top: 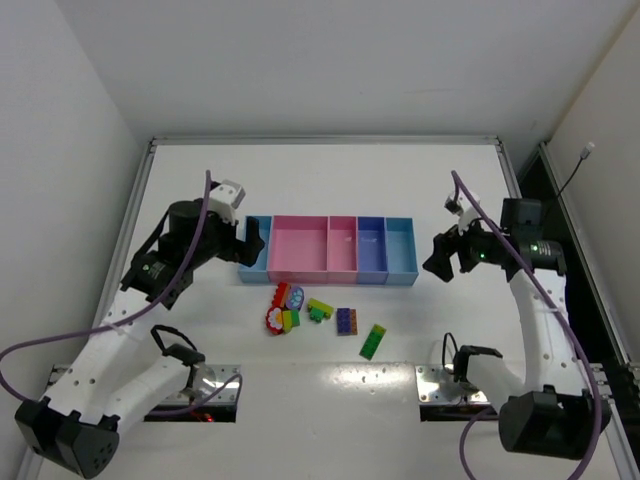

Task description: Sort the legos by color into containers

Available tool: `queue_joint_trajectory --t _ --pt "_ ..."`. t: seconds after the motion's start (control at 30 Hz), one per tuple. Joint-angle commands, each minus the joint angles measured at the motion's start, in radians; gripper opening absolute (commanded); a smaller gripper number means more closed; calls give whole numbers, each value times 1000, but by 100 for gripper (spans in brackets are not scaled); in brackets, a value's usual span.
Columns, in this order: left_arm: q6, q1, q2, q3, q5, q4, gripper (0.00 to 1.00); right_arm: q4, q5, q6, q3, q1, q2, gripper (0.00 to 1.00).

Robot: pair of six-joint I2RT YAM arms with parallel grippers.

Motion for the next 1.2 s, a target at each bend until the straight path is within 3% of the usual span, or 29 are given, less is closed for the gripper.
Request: queue_joint_trajectory --t 0.0,0.4,0.6,0.7,0.87,1.07,1.17 --pt "-60 -12 11 -4 -91 45 100 -69 -84 -137 50 38 -12 84" --pt "-217 134 50 18 -153 45 100 -196 -84 -415 87 268 19 78" --pt "-217 206 79 67 -253 45 100 -225 35 -581 96 492 114 72" --pt "-243 280 105 107 -266 45 100 -213 113 -656 96 624 143 71" --pt "-261 313 134 151 -266 24 100 -204 235 -769 76 855 215 67" --pt "-223 324 153 170 -314 24 100 -170 317 -791 42 1058 286 63" --pt "-205 324 162 179 -334 24 100 -150 347 -802 21 1141 296 54"
